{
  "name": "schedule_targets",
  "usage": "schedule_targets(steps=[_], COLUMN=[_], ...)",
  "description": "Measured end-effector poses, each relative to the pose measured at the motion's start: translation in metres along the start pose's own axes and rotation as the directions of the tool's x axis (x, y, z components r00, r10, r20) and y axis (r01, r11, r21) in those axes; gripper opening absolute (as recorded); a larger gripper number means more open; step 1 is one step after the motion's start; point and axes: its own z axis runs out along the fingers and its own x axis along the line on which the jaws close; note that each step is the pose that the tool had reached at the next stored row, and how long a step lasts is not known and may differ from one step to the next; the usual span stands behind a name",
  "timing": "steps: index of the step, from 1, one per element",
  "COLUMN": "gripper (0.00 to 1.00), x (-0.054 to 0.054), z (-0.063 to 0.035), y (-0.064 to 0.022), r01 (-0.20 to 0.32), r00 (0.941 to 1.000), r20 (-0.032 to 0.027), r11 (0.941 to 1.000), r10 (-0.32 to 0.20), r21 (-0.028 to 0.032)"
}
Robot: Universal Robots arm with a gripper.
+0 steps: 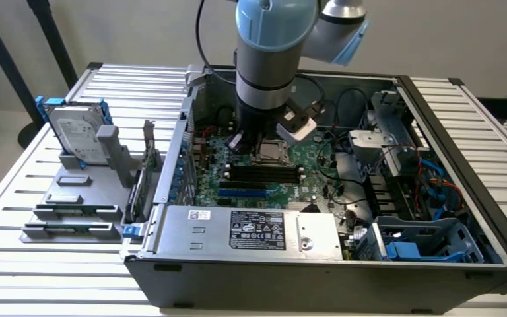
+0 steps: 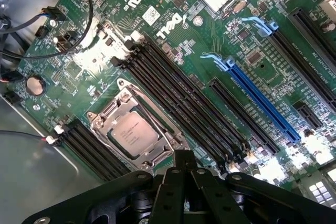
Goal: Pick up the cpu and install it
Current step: 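Install the first cpu locking lever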
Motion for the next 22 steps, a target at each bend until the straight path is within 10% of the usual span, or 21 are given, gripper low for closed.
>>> schedule_targets(steps=[22], gripper=[0.11], x=[-0.009], z=[0.0160], y=[-0.0065], r01=[0.009], r00=[1.0000], r20=[-0.0031], r11=[1.0000], r10=[-0.009], r21=[-0.0034])
